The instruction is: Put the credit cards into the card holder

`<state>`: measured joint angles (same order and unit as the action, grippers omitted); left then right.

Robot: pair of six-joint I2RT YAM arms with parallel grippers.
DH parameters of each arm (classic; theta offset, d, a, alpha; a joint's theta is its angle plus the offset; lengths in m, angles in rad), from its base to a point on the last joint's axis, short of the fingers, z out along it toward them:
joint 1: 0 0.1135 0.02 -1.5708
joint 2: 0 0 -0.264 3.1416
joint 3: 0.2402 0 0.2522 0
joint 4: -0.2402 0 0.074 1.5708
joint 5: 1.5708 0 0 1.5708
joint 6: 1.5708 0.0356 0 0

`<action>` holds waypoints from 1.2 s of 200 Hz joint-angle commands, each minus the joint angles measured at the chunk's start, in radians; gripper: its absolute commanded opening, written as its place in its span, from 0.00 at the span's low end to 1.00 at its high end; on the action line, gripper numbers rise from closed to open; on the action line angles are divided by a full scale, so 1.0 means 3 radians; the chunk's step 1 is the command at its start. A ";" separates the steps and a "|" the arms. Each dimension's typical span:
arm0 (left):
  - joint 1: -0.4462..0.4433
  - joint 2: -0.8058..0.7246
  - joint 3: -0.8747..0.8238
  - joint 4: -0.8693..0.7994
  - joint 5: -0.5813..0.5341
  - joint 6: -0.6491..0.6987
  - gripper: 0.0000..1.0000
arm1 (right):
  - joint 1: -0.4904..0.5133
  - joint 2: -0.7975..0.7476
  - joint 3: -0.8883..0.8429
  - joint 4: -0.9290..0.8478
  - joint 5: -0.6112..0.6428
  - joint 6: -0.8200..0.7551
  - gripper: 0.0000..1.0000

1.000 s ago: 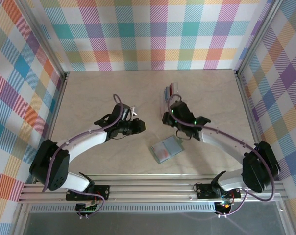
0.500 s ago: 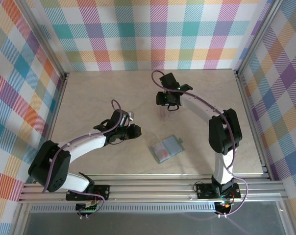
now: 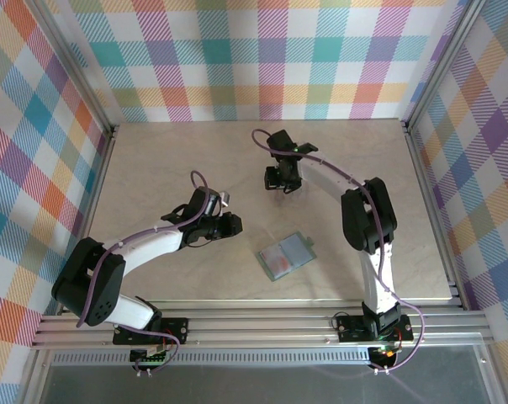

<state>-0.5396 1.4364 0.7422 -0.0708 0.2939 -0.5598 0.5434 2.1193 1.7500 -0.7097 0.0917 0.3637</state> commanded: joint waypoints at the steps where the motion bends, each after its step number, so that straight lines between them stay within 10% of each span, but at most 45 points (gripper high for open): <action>1: 0.0035 -0.0028 -0.0043 0.0090 0.0076 -0.0029 0.24 | 0.0019 0.0079 0.0102 -0.0137 -0.0090 -0.0064 0.44; 240: 0.0086 0.0025 -0.0056 0.0157 0.0214 -0.0074 0.23 | -0.0052 0.0070 0.0073 0.0141 -0.0759 -0.0058 0.30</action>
<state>-0.5247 1.4368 0.7292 -0.0456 0.3408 -0.5797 0.5293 2.1738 1.7767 -0.6781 -0.1066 0.3500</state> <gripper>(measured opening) 0.229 0.314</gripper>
